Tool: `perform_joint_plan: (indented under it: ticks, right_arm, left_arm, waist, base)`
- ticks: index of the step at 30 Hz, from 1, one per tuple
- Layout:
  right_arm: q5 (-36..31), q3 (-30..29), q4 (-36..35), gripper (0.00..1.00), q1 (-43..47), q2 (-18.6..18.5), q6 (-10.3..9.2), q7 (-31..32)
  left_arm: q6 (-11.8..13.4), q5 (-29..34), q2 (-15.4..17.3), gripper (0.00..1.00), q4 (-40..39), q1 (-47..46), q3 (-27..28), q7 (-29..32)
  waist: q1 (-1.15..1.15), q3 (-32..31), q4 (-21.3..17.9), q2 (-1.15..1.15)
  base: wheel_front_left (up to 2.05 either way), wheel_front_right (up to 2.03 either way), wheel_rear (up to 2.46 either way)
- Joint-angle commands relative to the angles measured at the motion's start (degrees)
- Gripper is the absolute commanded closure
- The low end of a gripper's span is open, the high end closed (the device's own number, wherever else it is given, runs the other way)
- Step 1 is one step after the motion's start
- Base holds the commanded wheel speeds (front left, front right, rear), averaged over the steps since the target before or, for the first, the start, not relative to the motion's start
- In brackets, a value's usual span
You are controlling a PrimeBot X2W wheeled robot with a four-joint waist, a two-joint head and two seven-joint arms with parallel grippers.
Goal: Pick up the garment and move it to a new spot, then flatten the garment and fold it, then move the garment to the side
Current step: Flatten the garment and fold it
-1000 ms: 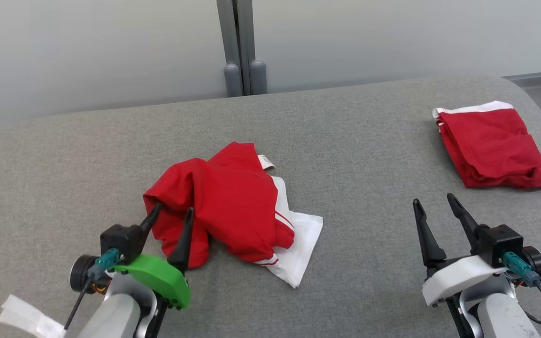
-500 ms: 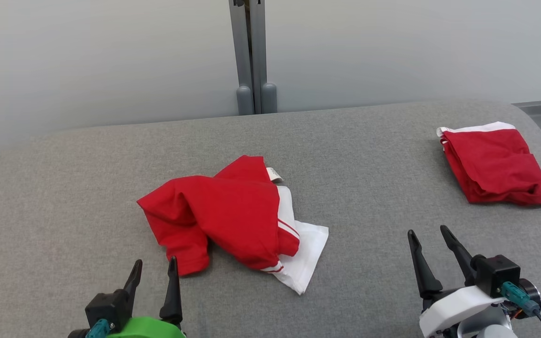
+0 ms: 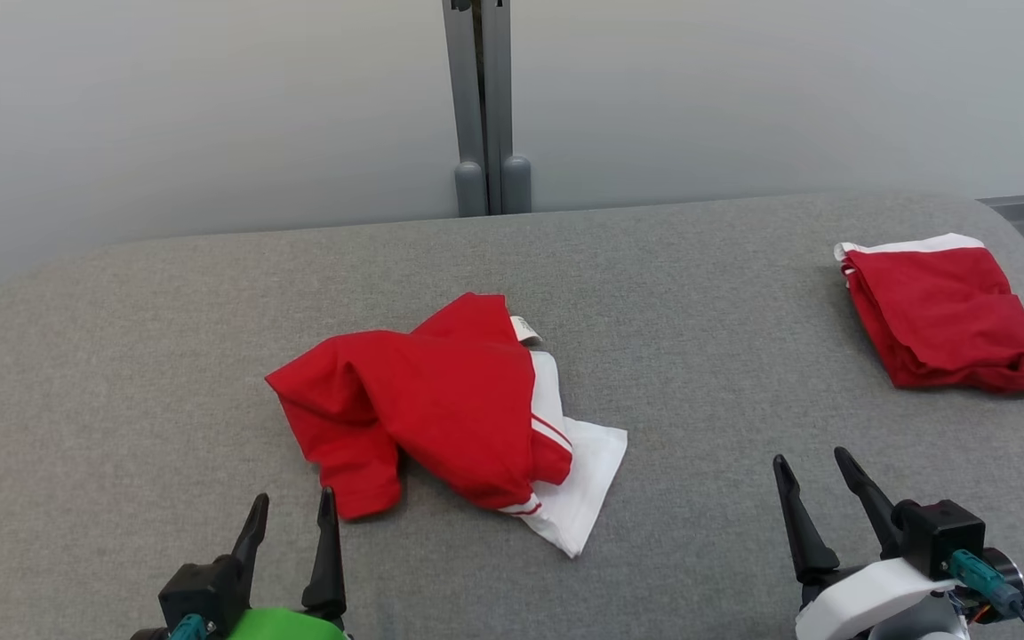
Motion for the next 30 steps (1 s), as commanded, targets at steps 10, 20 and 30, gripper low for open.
perform_joint_plan:
  ticks: [10,20,30]
  right_arm:
    - [-0.48,-0.23,0.55,0.00,-0.69,-0.20,-0.09,-0.26]
    - [-0.65,0.12,0.63,0.00,-1.22,-0.20,-0.09,-0.26]
    - [-3.49,5.90,5.60,0.00,-7.29,-0.18,-0.09,-0.25]
  left_arm:
    - [-1.06,1.14,-0.83,0.00,0.51,0.14,1.28,-0.01]
    - [-1.83,2.07,-1.40,0.00,0.67,-0.66,1.84,-0.01]
    - [-2.46,2.99,-2.03,0.00,-0.32,-1.77,1.28,-0.01]
  waist:
    - [0.00,0.25,0.39,0.00]
    - [0.00,0.93,1.14,0.00]
    - [0.00,3.18,3.35,0.00]
  base:
    - [0.00,0.00,0.00]
    - [0.00,0.00,0.00]
    - [0.00,0.00,0.00]
